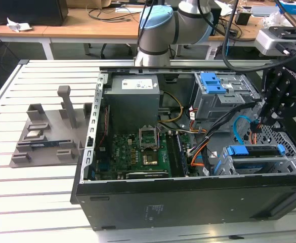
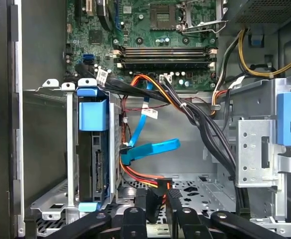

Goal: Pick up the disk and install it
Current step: 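Insert the first disk wire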

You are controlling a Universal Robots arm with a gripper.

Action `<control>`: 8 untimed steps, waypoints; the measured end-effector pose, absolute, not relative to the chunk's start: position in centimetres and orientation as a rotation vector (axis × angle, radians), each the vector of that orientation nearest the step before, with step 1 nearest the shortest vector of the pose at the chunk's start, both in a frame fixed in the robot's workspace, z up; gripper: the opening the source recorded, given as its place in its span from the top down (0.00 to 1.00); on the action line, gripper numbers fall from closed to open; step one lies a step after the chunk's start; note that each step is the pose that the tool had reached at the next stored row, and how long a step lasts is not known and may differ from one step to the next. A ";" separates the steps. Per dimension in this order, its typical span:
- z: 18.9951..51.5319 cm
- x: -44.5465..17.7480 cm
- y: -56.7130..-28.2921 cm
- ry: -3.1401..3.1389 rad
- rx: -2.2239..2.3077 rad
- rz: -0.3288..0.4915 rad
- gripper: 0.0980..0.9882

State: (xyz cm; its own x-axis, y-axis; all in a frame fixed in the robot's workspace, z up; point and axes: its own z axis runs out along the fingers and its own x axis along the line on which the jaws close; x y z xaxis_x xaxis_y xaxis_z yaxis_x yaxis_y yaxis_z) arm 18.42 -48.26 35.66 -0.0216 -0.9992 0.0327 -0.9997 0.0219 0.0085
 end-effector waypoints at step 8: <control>35.6 18.4 -48.3 -2.222 2.174 0.031 0.93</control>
State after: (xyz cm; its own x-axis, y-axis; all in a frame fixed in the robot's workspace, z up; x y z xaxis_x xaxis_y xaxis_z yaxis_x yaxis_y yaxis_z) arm 18.43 -48.26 35.64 -0.0216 -0.9991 0.0372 -0.9997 0.0219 0.0084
